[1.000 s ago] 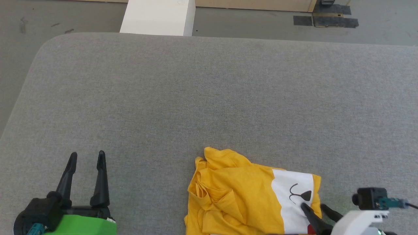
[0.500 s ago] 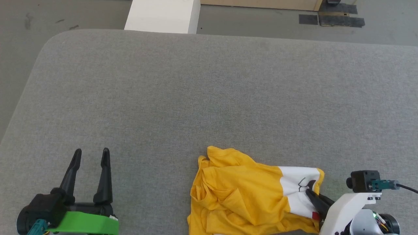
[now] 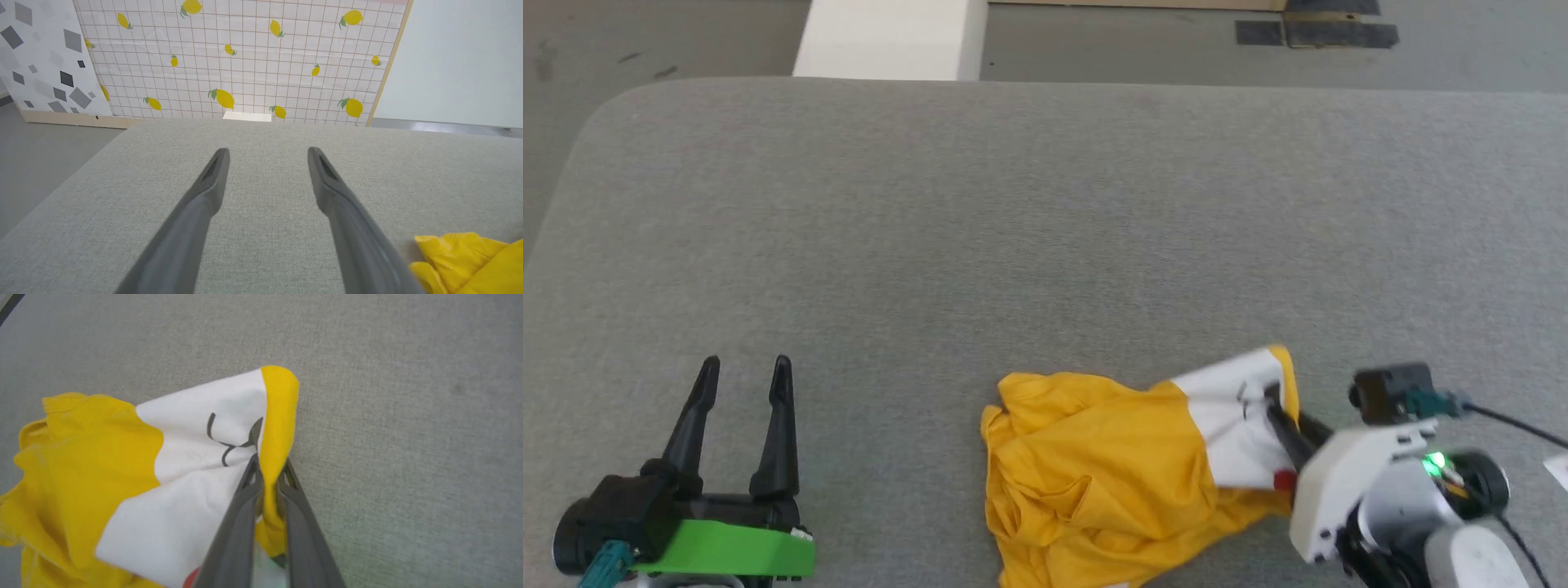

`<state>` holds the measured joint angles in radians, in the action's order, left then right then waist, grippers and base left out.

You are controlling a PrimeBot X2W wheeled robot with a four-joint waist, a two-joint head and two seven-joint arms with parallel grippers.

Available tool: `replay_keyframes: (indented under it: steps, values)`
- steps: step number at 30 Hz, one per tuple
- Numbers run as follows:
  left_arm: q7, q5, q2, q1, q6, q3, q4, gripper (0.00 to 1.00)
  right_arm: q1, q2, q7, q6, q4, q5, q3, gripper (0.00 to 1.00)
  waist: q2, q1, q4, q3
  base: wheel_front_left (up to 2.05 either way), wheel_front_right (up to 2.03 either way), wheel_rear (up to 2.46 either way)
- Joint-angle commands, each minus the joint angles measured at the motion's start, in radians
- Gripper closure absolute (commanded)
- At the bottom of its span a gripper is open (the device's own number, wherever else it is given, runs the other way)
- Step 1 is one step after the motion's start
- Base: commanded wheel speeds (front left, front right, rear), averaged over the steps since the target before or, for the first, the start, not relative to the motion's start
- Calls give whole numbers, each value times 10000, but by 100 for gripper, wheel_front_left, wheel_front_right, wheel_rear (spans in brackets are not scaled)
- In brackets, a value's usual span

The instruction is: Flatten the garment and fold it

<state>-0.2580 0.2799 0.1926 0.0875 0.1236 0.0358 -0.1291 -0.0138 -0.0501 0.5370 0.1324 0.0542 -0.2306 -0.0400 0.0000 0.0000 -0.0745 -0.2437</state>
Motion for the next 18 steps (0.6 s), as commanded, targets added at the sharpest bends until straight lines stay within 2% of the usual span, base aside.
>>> replay_keyframes:
  steps: [1, 7, 18]
  values:
    - [-38, -89, 128, -204, 71, -4, -90, 0, -412, -1, -82, -17, 113, 358, -165, 100, 0, 0, 312, -167, 0, 0, 0]
    - [-38, -132, 370, -361, 71, -108, -386, 0, -1491, -78, 123, -17, 110, 1326, -847, 100, 0, 0, 1036, -401, 0, 0, 0]
    - [-38, -162, 846, -401, 71, -343, -696, 0, -2848, -955, 493, -17, -186, 1666, -985, 100, 0, 0, 2417, -653, 0, 0, 0]
